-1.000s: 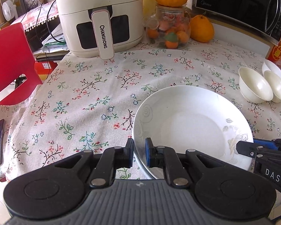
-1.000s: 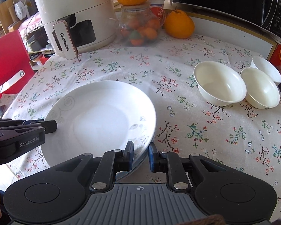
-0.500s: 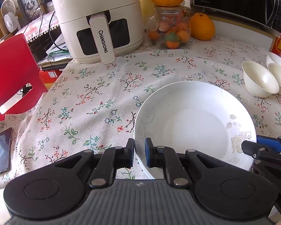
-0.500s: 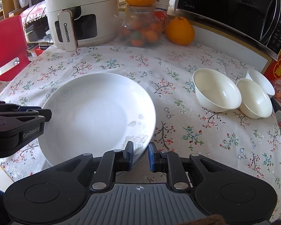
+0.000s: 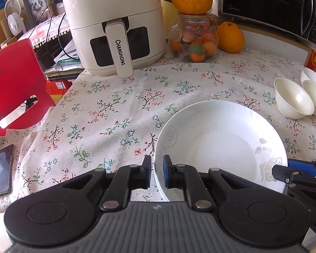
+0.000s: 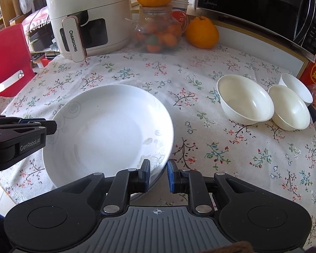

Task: Organize plates and bowls
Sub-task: 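Lower the white plate onto the blue plates and open both tools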

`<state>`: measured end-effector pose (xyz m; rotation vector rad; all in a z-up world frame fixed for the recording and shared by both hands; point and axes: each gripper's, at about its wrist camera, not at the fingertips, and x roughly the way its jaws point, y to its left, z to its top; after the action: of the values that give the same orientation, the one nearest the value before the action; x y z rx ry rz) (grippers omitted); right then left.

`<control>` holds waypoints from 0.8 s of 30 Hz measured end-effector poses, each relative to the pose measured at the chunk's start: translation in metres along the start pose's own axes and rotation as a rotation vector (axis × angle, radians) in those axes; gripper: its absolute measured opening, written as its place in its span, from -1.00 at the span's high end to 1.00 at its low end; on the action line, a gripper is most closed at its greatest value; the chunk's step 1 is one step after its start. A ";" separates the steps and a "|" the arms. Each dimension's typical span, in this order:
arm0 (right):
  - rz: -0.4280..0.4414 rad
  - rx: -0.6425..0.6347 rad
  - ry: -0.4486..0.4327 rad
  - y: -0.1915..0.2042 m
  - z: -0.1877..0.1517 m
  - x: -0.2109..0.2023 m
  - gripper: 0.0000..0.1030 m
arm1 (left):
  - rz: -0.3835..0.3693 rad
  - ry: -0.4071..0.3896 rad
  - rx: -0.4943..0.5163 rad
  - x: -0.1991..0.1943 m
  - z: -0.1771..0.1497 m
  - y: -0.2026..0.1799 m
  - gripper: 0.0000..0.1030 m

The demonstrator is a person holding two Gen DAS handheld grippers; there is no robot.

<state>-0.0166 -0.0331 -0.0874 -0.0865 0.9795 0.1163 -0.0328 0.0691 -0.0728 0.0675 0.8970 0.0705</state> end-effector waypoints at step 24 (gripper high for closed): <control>0.090 0.137 -0.061 -0.050 0.017 -0.022 0.61 | -0.095 -0.047 -0.107 -0.013 0.033 -0.008 0.70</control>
<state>-0.0082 -0.0814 -0.0587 0.0866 0.9282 0.1338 -0.0152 0.0591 -0.0426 -0.0726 0.8469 0.0284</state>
